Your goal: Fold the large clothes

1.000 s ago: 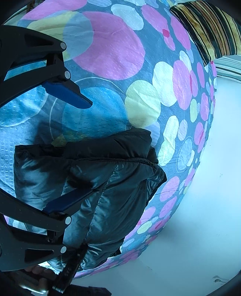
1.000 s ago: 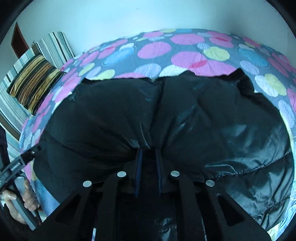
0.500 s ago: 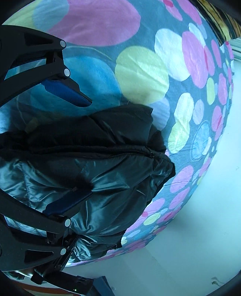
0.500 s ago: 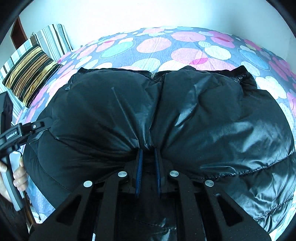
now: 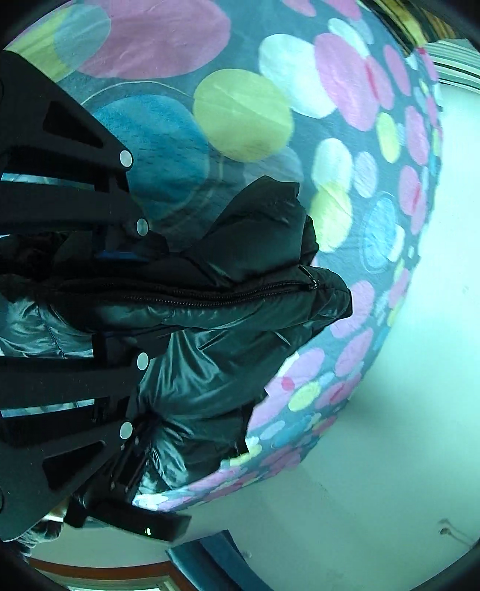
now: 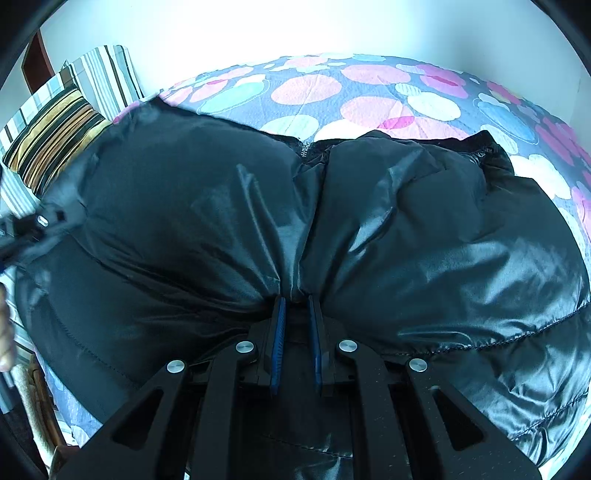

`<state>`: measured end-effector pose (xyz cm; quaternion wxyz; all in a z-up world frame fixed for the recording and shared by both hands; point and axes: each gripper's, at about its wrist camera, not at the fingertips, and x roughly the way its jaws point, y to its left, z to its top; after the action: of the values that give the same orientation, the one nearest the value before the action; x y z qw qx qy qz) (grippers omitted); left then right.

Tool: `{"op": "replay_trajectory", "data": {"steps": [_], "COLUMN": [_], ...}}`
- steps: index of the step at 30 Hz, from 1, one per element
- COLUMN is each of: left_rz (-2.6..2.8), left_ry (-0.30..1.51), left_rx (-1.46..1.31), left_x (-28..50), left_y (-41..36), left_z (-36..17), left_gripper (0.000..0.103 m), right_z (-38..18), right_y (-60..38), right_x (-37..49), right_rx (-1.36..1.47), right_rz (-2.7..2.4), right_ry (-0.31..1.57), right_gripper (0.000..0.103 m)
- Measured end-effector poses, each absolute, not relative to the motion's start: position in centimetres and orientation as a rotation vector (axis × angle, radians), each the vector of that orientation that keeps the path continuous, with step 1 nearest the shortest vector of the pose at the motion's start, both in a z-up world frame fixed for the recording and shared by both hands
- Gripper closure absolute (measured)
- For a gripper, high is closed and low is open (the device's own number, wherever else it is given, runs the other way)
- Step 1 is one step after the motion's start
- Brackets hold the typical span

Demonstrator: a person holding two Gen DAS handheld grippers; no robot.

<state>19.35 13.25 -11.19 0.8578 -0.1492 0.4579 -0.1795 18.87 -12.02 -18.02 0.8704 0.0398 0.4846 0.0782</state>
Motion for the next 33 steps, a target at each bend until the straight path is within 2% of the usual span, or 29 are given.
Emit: {"op": "replay_trajectory", "data": {"steps": [7,16,25,27,33], "left_rz": [-0.404,-0.405,-0.391,-0.392,-0.392], "left_ry": [0.876,0.824,0.811,0.805,0.794], "left_rx": [-0.231,-0.123,-0.026,-0.006,0.076], "left_x": [17.7,16.2,15.1,14.9,13.9], "left_y": [9.4,4.1,-1.2,-2.5,-7.1], "left_z": [-6.3,-2.9,-1.2,-1.0,-1.3], "left_gripper": [0.08,0.08,0.08,0.08,0.08], "right_z": [-18.3,-17.9,-12.8,-12.1,-11.4], "right_y": [-12.0,-12.4,-17.2,-18.9,-24.2], "right_x": [18.8,18.4,14.1,13.2,10.9], "right_rx": [0.075,0.086,0.072,0.086,0.113], "right_rz": [0.164,0.181,0.113,0.082,-0.046], "right_ry": [1.005,0.98,0.858,0.848,0.848], "right_gripper": [0.092,0.092,0.092,0.089,0.089]}}
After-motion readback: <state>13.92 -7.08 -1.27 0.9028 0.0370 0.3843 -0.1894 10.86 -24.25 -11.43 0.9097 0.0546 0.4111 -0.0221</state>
